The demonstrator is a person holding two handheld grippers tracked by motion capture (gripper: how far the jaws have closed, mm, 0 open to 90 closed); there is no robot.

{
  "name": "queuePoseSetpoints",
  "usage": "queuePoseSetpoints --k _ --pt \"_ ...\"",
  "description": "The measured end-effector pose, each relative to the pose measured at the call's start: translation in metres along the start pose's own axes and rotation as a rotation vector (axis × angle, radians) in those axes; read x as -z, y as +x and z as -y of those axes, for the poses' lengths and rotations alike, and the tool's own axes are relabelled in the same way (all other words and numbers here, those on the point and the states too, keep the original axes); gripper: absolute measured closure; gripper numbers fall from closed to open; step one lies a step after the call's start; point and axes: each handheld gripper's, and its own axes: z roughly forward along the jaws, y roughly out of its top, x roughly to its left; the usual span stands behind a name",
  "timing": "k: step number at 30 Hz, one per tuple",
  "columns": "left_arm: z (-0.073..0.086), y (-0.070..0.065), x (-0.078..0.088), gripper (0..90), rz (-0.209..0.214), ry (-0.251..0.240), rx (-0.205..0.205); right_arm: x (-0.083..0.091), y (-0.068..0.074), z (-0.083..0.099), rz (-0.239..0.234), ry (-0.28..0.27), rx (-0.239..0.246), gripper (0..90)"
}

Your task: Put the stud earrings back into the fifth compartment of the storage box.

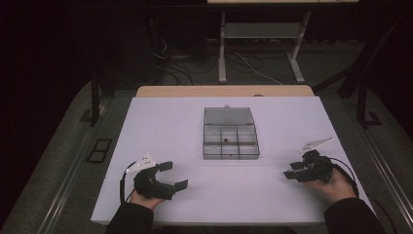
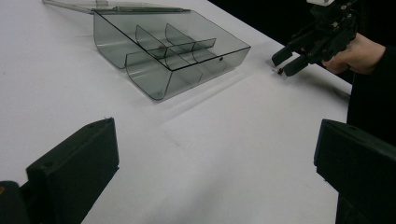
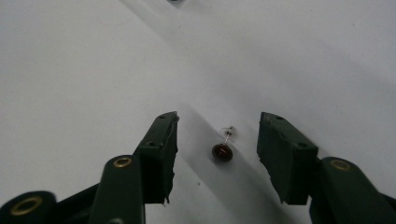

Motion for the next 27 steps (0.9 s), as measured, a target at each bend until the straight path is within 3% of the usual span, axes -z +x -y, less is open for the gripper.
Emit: queuePoseSetpoints --k 4,11,15,27 --pt "0.0 0.0001 0.0002 0.0 0.0 0.0 0.001 -0.0012 0.001 0.0005 0.01 0.005 0.01 55.2" --pt "0.0001 0.0 -0.0001 0.0 -0.001 0.002 -0.001 -0.0028 0.0046 0.0016 0.081 0.006 0.058 69.5" --pt "0.0002 0.0001 0.0001 0.0 -0.002 -0.002 0.002 -0.0027 0.0046 0.0015 0.083 0.007 0.061 78.7" --pt "0.0003 0.0003 0.0001 0.0 -0.002 0.001 0.002 -0.002 0.0028 0.0006 0.051 0.015 0.046 79.7"
